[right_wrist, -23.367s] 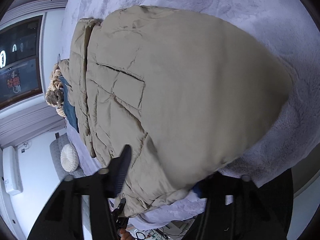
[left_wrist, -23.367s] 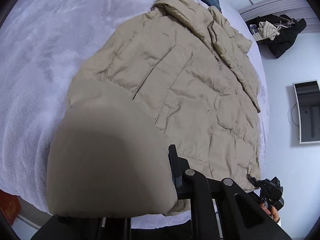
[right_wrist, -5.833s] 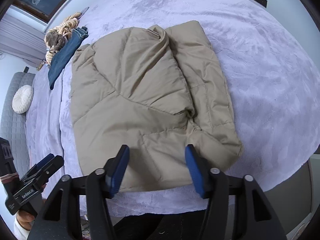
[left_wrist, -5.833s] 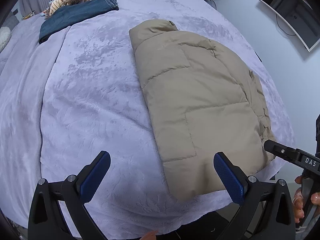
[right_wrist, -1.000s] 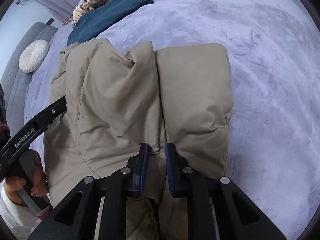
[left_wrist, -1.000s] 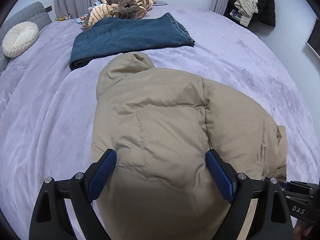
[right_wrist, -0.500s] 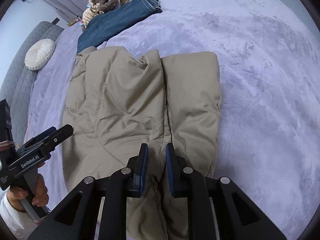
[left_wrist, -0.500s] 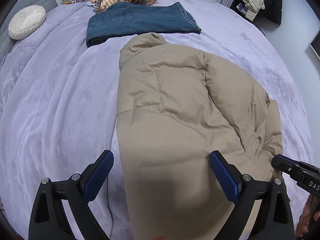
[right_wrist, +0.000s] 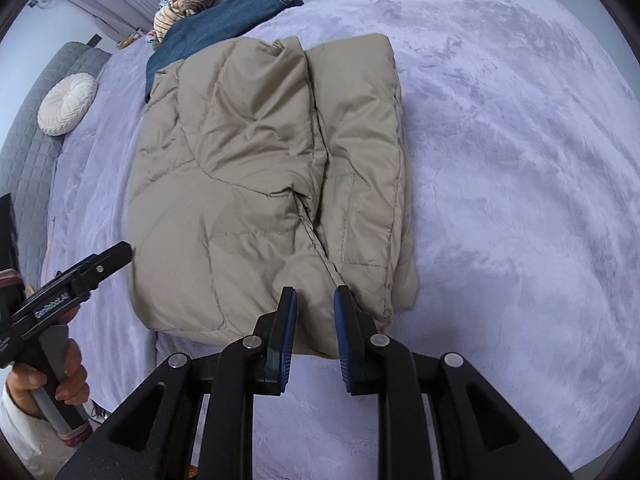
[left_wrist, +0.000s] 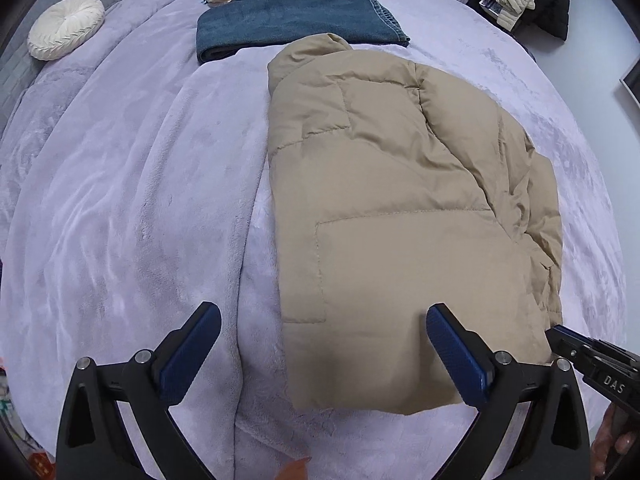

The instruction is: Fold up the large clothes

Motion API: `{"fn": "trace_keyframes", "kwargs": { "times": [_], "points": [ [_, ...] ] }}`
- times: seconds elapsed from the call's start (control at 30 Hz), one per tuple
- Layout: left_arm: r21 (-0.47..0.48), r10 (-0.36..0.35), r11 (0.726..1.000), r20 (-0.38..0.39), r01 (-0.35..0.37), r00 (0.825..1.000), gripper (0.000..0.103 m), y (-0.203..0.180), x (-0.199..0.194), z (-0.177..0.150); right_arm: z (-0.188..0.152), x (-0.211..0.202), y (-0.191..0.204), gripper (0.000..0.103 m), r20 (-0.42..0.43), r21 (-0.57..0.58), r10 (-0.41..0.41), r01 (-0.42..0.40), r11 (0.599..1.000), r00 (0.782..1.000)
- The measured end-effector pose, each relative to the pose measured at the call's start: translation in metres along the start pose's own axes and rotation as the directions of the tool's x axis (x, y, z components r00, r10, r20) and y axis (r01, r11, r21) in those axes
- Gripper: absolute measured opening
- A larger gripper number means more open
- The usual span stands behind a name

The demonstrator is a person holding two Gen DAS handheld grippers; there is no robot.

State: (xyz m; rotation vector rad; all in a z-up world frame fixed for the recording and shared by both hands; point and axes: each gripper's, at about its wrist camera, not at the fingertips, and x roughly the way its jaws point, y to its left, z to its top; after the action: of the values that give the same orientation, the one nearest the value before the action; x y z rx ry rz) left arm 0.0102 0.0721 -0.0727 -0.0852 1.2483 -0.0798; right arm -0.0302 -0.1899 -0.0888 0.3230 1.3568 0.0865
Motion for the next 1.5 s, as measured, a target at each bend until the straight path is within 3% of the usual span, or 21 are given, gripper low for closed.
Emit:
{"fn": "trace_keyframes", "kwargs": {
  "times": [0.3,0.67,0.8,1.1,1.2,1.3,1.37,1.43,1.5],
  "points": [
    [0.038,0.026,0.999,0.039,-0.028,0.999,0.103,0.002,-0.027,-0.017,-0.010,-0.011,0.008,0.022,0.009,0.012,-0.024,0.024,1.000,1.000],
    [-0.008,0.057,0.998,0.070,-0.057,0.996,0.103,-0.009,-0.064,-0.051,-0.036,-0.043,0.019,0.027,0.011,-0.036,0.033,-0.033,0.999,0.999],
    [-0.027,0.074,0.997,0.087,-0.072,0.993,0.103,-0.014,-0.084,-0.066,-0.048,-0.062,0.021,0.040,0.039,-0.053,0.039,-0.037,0.998,0.998],
    [-0.009,0.087,0.996,0.126,-0.087,0.988,0.103,-0.024,-0.122,-0.088,-0.059,-0.104,0.027,0.049,0.117,-0.079,0.028,-0.019,0.997,0.993],
    [-0.029,0.093,0.996,0.148,-0.090,0.985,0.103,-0.026,-0.138,-0.092,-0.062,-0.117,0.031,0.058,0.139,-0.090,0.022,-0.009,0.996,0.990],
    [-0.043,0.103,0.994,0.171,-0.097,0.980,0.103,-0.029,-0.153,-0.097,-0.066,-0.130,0.035,0.060,0.173,-0.114,0.012,0.008,0.993,0.985],
    [-0.054,0.112,0.993,0.181,-0.104,0.977,0.103,-0.031,-0.163,-0.101,-0.069,-0.139,0.037,0.065,0.195,-0.123,0.007,0.018,0.992,0.981],
    [-0.066,0.121,0.992,0.188,-0.110,0.975,0.103,-0.033,-0.171,-0.104,-0.072,-0.147,0.037,0.076,0.212,-0.129,0.012,0.016,0.991,0.977],
    [-0.076,0.125,0.991,0.195,-0.113,0.973,0.103,-0.034,-0.179,-0.107,-0.076,-0.155,0.039,0.079,0.230,-0.142,0.011,0.022,0.990,0.973]
  ]
}}
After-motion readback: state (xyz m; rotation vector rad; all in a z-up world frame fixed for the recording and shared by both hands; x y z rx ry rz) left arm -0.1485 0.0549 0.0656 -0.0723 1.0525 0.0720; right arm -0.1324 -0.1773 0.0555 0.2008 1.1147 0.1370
